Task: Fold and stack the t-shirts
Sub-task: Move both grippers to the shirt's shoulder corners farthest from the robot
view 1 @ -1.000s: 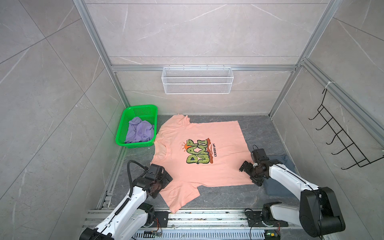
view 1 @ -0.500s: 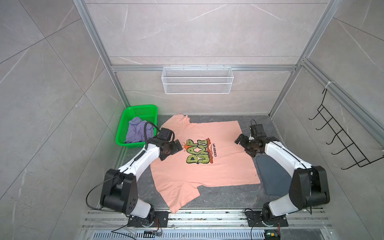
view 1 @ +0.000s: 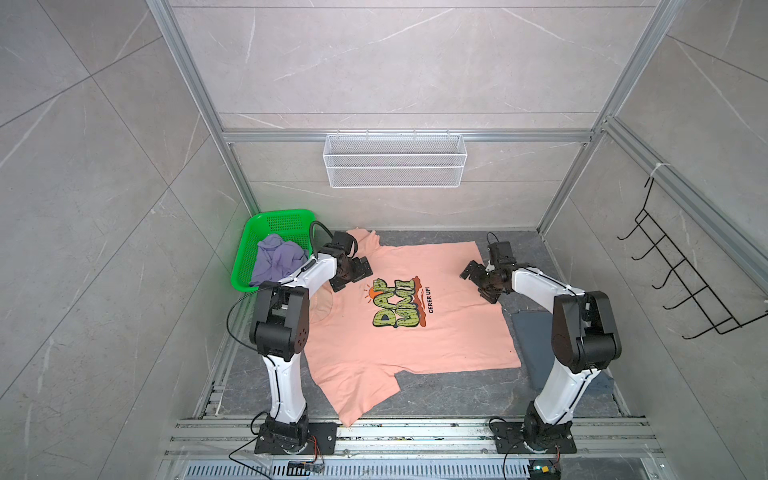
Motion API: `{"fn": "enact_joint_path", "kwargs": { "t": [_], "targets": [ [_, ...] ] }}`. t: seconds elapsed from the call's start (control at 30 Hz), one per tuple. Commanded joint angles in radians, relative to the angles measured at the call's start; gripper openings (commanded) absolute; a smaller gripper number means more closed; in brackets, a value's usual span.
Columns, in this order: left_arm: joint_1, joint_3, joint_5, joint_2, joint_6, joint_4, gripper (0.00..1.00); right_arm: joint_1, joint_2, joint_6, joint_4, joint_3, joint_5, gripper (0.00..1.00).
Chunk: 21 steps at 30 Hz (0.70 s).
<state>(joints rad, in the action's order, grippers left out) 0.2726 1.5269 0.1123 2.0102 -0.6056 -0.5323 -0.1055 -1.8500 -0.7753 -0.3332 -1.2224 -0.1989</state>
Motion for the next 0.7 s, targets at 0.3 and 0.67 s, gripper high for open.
{"fn": "enact_joint_path", "kwargs": {
  "t": [0.3,0.67],
  "targets": [
    [0.008,-0.015,0.145,0.094,-0.003,0.052,0.97,0.094,-0.004,-0.027,-0.042,0.139,-0.004,0.98],
    [0.068,-0.065,0.138,0.072,-0.063,0.087,0.97,0.136,0.069,0.014,-0.106,0.248,-0.004,0.98]
  ]
}}
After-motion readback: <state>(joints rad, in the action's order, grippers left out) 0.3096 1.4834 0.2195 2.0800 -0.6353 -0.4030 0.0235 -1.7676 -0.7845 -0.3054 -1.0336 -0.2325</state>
